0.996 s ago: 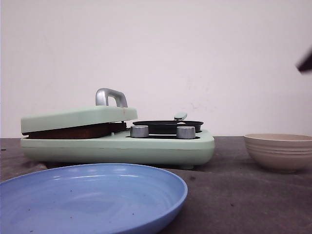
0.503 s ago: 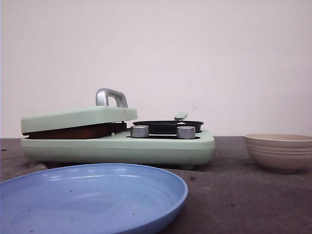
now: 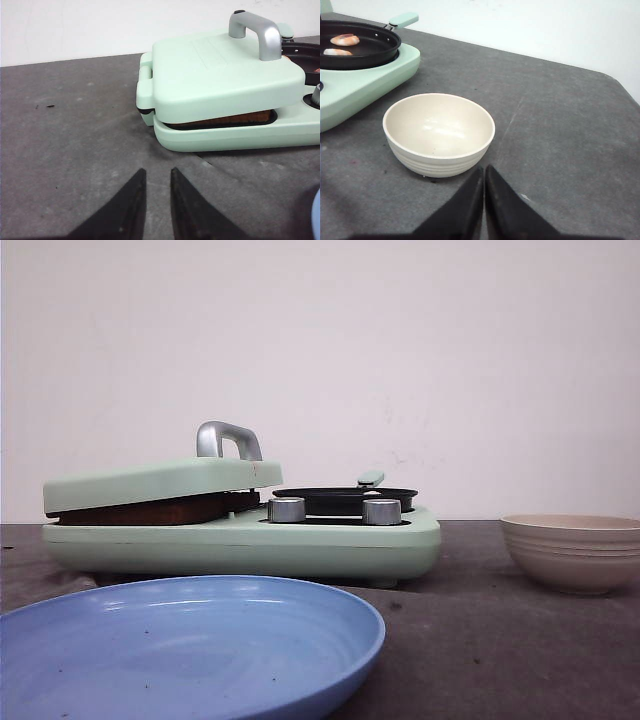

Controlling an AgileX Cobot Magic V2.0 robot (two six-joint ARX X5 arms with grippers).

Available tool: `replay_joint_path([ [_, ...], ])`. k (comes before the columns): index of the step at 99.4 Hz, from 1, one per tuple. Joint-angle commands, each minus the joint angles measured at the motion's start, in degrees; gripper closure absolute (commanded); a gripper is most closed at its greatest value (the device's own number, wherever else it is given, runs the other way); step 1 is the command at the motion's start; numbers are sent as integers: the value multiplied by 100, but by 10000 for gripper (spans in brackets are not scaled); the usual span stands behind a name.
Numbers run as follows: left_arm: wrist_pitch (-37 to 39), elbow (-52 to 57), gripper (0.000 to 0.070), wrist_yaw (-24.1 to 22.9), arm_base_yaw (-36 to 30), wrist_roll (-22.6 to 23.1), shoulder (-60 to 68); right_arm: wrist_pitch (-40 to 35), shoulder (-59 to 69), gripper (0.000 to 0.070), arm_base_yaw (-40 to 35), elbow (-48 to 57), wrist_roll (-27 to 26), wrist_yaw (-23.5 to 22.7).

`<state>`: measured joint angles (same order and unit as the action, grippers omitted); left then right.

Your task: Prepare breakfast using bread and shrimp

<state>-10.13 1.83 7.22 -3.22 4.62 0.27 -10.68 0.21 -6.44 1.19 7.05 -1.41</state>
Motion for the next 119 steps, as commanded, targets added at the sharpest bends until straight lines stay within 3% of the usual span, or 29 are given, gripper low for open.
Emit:
replay_joint_path([
  [1, -26, -101, 682, -13, 0, 48, -9, 87, 0, 700, -24, -57, -76, -90],
  [21, -26, -101, 682, -13, 0, 48, -9, 223, 0, 700, -28, -55, -109, -275],
  [34, -26, -101, 682, -13, 0, 48, -9, 68, 0, 700, -31, -57, -501, -267],
  [65, -26, -101, 682, -13, 0, 48, -9, 70, 0, 700, -31, -55, -796, -269],
  [119, -26, -101, 682, -13, 0, 48, -9, 166, 0, 700, -26, -55, -776, -308],
])
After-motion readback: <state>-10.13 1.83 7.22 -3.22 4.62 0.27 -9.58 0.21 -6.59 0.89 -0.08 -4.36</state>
